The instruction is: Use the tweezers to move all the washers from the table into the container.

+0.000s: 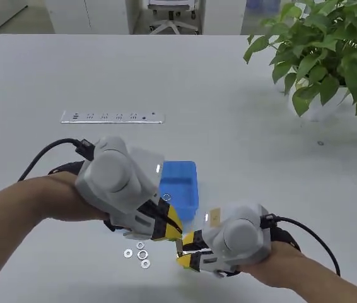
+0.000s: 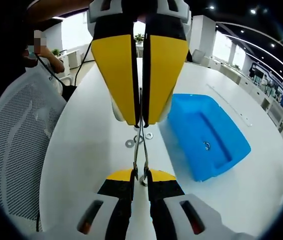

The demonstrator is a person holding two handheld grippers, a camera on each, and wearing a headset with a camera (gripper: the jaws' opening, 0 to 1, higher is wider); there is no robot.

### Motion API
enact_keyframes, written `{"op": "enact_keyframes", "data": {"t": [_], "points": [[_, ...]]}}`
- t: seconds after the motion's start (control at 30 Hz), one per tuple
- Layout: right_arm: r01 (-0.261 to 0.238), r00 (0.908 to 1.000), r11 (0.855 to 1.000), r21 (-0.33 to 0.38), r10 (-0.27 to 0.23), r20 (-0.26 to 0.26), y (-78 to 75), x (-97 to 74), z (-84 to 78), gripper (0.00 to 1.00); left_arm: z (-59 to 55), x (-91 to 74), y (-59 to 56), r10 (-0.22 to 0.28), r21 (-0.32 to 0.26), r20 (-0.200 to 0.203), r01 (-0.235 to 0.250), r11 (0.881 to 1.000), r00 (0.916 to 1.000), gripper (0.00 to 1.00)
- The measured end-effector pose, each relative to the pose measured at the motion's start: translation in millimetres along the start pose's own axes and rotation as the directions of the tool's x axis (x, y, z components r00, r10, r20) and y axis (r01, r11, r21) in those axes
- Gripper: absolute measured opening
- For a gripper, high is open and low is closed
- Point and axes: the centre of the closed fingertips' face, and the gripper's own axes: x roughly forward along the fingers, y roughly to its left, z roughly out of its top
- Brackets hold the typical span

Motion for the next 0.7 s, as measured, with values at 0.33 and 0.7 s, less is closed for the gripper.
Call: {"op": "enact_keyframes", "data": {"t": [0.33,0.7], "points": [[-0.003,1.0,1.0,0.003,0.003,-0.004,0.4,2.4,-3.4,0.12,-0.2,4.1,0.3,-0.002,-0.005,0.005,0.002,1.0,1.0,0.05],[0.0,1.0,1.0,0.006,0.0,-0.002,-1.5,2.9,-3.2,0.13,-2.3,5.6,5.2,0.012,-0.007,-0.003,-0.012,1.0,0.9999,0.05]]}}
